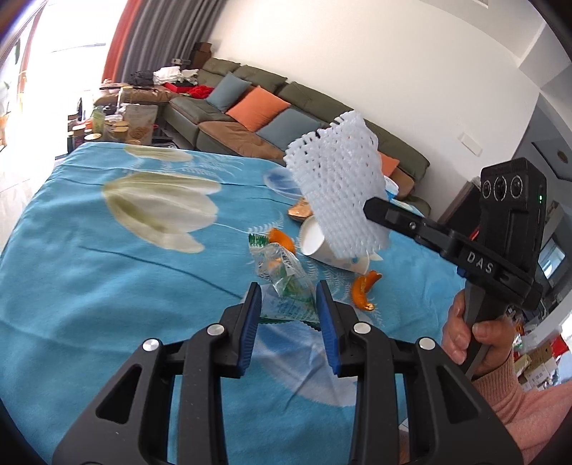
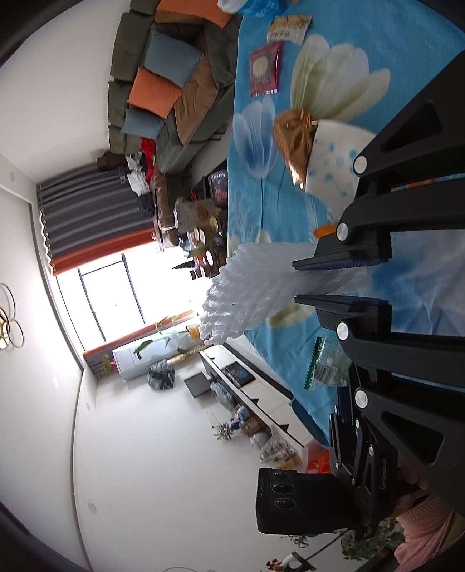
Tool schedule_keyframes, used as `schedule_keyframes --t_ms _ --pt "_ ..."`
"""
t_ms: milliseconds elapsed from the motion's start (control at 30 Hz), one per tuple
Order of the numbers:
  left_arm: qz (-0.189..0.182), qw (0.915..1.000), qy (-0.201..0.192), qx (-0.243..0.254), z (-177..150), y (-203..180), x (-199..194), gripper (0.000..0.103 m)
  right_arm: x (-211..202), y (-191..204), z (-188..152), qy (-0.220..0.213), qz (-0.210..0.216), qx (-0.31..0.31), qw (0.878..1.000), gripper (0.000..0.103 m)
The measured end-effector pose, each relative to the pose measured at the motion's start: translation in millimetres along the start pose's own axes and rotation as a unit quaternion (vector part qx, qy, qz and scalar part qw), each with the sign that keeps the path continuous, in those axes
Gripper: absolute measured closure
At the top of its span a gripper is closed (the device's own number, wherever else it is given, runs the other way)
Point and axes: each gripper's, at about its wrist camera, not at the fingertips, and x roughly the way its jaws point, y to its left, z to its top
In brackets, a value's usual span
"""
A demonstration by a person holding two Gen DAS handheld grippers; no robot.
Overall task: Collect trash
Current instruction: 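Grasp the clear green-printed wrapper with the left tool while the right tool grasps the white foam net, then carry the wrapper and foam net to the teal bin and open both tools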
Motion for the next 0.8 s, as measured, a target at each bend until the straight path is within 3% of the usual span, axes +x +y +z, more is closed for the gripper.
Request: schedule_keyframes --t_ms 800 --pt "0.06 0.9966 -0.044 -0.035 -26 35 -72 0.071 54 63 -7 0.047 0.103 -0.018 0.993 0.091"
